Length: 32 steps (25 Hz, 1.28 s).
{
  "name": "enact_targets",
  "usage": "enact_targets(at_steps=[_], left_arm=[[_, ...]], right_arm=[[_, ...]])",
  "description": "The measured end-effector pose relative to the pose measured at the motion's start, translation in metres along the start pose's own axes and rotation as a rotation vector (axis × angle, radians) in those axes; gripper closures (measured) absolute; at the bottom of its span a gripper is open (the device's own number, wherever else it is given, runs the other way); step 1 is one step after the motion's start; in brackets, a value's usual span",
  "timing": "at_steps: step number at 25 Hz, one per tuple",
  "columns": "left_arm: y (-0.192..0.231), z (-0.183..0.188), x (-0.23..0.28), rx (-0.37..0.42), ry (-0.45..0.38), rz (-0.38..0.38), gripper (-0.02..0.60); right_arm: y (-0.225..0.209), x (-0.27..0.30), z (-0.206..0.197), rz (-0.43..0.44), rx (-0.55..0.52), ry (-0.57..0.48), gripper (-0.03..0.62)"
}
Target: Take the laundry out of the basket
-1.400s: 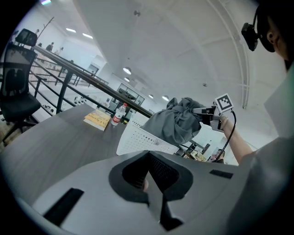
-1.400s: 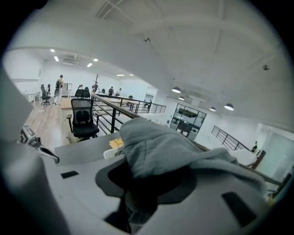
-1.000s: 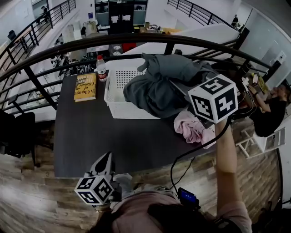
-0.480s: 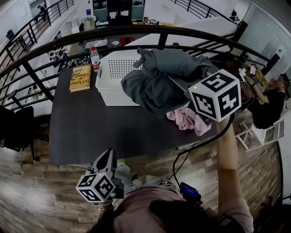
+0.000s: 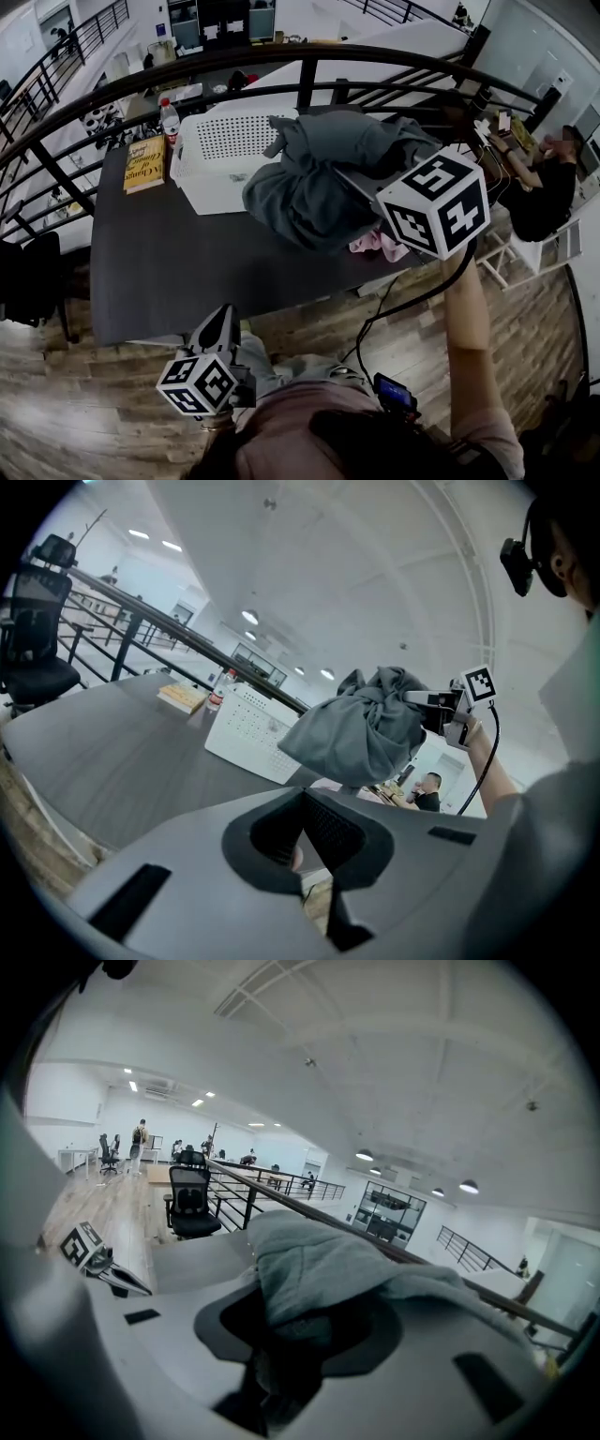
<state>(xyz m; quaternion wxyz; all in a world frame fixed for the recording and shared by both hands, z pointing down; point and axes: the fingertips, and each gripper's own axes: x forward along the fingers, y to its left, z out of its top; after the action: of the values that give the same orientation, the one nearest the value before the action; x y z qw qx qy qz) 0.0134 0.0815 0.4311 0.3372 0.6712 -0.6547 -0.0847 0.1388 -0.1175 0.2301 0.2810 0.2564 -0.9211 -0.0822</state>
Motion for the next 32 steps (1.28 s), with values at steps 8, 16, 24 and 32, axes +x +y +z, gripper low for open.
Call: enact_targets(at_steps=[8, 16, 24, 32], left_arm=[[-0.017, -0.012, 0.006, 0.016, 0.039, -0.032, 0.584], [-0.019, -0.019, 0.003, 0.016, 0.053, -0.015, 0.584], [0.000, -0.006, -0.003, 0.010, 0.042, 0.026, 0.584], [0.023, 0.017, -0.008, 0.015, 0.034, 0.035, 0.584]], right_arm=[[0.006, 0.005, -0.054, 0.020, 0.056, 0.106, 0.448], [0.022, 0.035, -0.101, 0.074, 0.113, 0.183, 0.447], [0.047, 0.090, -0.132, 0.155, 0.172, 0.246, 0.444], [0.082, 0.141, -0.163, 0.205, 0.195, 0.322, 0.444]])
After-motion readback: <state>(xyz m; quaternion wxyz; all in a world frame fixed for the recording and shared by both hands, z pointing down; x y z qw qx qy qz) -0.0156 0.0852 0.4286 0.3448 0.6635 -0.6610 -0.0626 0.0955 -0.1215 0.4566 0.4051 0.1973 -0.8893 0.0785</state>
